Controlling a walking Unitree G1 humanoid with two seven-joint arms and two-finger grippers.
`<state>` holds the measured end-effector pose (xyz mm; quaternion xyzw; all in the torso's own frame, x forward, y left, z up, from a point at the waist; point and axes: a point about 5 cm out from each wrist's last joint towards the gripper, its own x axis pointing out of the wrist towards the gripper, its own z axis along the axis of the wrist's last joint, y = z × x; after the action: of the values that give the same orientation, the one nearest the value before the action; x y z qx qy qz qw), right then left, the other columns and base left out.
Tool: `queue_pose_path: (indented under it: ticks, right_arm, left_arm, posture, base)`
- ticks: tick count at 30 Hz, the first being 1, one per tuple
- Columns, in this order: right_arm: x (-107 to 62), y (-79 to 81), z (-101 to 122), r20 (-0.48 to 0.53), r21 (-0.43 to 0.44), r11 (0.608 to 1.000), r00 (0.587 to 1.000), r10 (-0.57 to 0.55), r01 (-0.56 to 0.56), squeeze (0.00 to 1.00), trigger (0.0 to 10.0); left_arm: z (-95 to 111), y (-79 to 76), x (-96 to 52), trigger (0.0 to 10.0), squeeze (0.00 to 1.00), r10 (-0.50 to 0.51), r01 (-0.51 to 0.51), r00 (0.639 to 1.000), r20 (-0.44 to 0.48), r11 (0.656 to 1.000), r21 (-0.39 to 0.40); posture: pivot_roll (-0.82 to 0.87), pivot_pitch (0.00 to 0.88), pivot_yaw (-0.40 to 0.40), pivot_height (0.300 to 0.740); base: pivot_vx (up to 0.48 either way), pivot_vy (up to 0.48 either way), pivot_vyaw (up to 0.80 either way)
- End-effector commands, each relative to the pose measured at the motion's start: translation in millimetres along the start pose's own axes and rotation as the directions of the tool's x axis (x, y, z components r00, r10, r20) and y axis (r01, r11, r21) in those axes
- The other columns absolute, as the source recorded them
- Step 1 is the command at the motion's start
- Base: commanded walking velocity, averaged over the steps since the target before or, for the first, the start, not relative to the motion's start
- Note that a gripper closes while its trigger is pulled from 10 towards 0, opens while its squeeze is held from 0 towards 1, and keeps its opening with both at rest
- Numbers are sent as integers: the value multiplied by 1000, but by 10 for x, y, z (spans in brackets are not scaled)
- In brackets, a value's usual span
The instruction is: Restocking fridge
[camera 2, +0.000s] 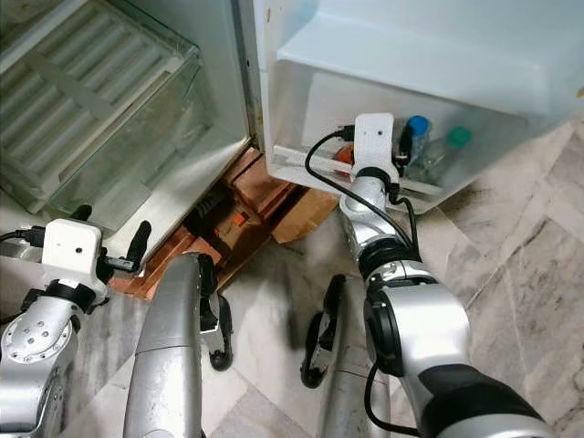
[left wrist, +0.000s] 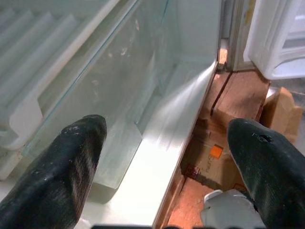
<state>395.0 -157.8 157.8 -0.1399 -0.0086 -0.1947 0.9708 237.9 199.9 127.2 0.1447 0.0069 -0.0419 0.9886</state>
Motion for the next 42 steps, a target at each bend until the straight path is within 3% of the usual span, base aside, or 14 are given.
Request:
queue_pose_path:
  ticks: [1, 10, 15, 18, 22, 23, 25, 26, 31, 34, 37, 38, 39, 42]
  right_arm:
    - [-37, -50, -181, -67, -29, 999, 997, -27, 25, 1000, 10000]
    - [-33, 25, -64, -7, -26, 1000, 1000, 16, -16, 1000, 10000]
    - [-32, 49, -2, 41, -29, 999, 998, 43, -41, 937, 10000]
    - [-26, 51, 26, 61, -36, 998, 997, 53, -51, 831, 10000]
    - [-13, 56, 79, 88, -34, 997, 994, 72, -69, 812, 10000]
    - [-10, 63, 95, 87, -15, 997, 993, 81, -80, 749, 10000]
    - [-17, 96, 141, 107, 15, 994, 988, 108, -110, 216, 10000]
    - [-43, 131, 153, 131, 21, 990, 982, 133, -136, 0, 10000]
    - [-113, 175, 94, 157, 30, 981, 970, 184, -191, 0, 10000]
    - [-203, 218, -15, 153, 86, 960, 956, 252, -267, 0, 10000]
    - [-436, 250, -154, 215, 161, 890, 895, 391, -428, 0, 10000]
    - [-436, 250, -154, 215, 161, 890, 895, 391, -428, 0, 10000]
    - [-480, 253, -174, 234, 188, 862, 874, 425, -470, 0, 10000]
    - [-532, 216, -249, 219, 217, 864, 886, 410, -454, 0, 10000]
  left_arm:
    - [-82, -5, -45, 10000, 0, -6, 6, 999, -35, 1000, 14]
    - [-85, 4, -16, 10000, 0, -7, 8, 999, -34, 1000, 22]
    - [-102, 18, 15, 10000, 0, -1, 2, 999, -32, 1000, 25]
    - [-96, 14, 39, 10000, 0, 3, -3, 1000, -26, 1000, 23]
    - [-94, -2, 85, 10000, 0, 5, -5, 1000, -18, 1000, 20]
    - [-95, 1, 92, 10000, 0, 3, -2, 1000, -16, 1000, 21]
    - [-116, 21, 94, 10000, 0, -11, 11, 1000, -21, 1000, 2]
    - [-140, 40, 80, 10000, 0, -22, 21, 999, -36, 999, -33]
    - [-174, 42, 71, 10000, 0, -37, 32, 998, -55, 996, -86]
    - [-193, 18, 77, 10000, 0, -52, 46, 997, -61, 994, -103]
    - [-164, -40, 88, 10000, 0, -53, 48, 998, -41, 992, -117]
    - [-164, -40, 88, 10000, 0, -53, 48, 998, -41, 992, -117]
    - [-163, -55, 109, 10000, 0, -52, 47, 998, -38, 991, -124]
    - [-144, -79, 125, 10000, 0, -51, 47, 998, -29, 991, -126]
  posture:
    - [213, 382, -12, 572]
    - [212, 369, -18, 572]
    - [206, 356, -27, 572]
    - [202, 343, -35, 572]
    - [193, 323, -41, 572]
    - [189, 312, -42, 572]
    - [178, 289, -45, 572]
    - [168, 271, -48, 572]
    - [154, 241, -56, 572]
    - [143, 211, -62, 572]
    - [144, 166, -64, 572]
    - [144, 166, -64, 572]
    - [143, 155, -60, 572]
    - [139, 133, -52, 572]
  base:
    - [0, 0, 0]
    - [0, 0, 0]
    - [0, 0, 0]
    - [0, 0, 0]
    - [0, 0, 0]
    - [0, 0, 0]
    - [0, 0, 0]
    - [0, 0, 0]
    - [0, 0, 0]
    - [0, 0, 0]
    - [0, 0, 0]
    - [0, 0, 0]
    - [0, 0, 0]
    - [0, 0, 0]
